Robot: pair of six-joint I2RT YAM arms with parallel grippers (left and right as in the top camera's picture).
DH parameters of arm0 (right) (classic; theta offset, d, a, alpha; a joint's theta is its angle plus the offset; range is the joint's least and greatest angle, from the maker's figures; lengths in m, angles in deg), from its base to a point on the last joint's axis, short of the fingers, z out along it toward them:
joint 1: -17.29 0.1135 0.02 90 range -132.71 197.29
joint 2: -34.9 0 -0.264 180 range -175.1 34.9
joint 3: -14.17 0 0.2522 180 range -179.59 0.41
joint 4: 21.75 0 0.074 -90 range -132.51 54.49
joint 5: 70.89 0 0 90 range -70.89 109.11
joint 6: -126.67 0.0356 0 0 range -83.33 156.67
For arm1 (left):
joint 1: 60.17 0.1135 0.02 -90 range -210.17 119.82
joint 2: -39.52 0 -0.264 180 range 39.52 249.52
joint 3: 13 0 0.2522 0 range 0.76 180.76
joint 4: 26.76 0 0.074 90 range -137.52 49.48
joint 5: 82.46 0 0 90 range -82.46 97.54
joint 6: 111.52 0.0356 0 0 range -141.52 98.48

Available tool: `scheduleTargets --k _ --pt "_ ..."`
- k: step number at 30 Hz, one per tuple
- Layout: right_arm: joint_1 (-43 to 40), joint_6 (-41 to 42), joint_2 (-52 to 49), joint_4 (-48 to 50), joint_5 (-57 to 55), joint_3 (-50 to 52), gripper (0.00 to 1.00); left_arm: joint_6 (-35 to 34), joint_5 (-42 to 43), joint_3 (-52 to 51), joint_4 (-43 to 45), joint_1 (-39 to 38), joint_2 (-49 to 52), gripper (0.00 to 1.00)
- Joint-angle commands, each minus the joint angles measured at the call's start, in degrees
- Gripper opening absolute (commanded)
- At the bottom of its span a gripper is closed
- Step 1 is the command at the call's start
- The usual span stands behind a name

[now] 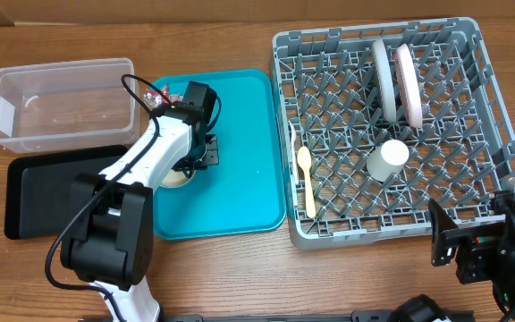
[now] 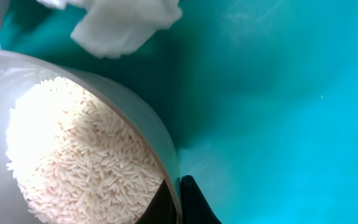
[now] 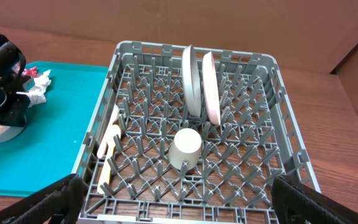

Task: Sort waste into correct bins and load items into the dishwasher rack
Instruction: 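Carry the bowl over the black tray and tip the rice out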

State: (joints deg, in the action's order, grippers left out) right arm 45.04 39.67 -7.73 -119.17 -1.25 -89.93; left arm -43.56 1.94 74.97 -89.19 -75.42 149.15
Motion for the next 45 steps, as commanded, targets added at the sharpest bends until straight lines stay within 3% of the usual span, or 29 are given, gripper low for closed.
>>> scheduleTargets --k 1,10,15,22,25,29,32,39,43,45 --pt "-0.13 0.44 0.57 0.11 -0.59 0.07 1.0 -1.36 2.69 1.49 -2.69 -0.15 -0.7 0.04" --pt "-0.13 0.44 0.57 0.11 -0.59 0.07 1.0 -1.31 3.06 4.55 -12.66 0.02 -18.16 0.04" --pt "-0.13 0.44 0.57 0.11 -0.59 0.07 1.0 0.79 6.6 4.52 -15.89 5.42 -26.05 0.04" --pt "-0.13 0.44 0.57 0.11 -0.59 0.07 1.0 14.75 32.37 3.61 -16.44 34.12 -27.26 0.04" --pt "-0.13 0.44 0.57 0.11 -0.59 0.07 1.0 21.75 39.34 3.08 -17.14 43.01 -25.46 0.04" --pt "-0.13 0.44 0.57 0.11 -0.59 0.07 1.0 29.53 46.62 -0.17 -17.44 50.25 -21.81 0.04" --pt "-0.13 0.44 0.57 0.11 -0.59 0.07 1.0 34.16 54.38 -5.18 -12.96 54.47 -18.49 0.04" --pt "-0.13 0.44 0.57 0.11 -0.59 0.07 1.0 44.72 63.47 -13.09 -7.8 59.14 -12.66 0.04" --pt "-0.13 0.44 0.57 0.11 -0.59 0.07 1.0 55.06 77.66 -16.35 -8.33 64.22 -10.62 0.04" --pt "-0.13 0.44 0.57 0.11 -0.59 0.07 1.0 56.65 80.0 -17.66 -8.31 66.86 -10.62 0.04"
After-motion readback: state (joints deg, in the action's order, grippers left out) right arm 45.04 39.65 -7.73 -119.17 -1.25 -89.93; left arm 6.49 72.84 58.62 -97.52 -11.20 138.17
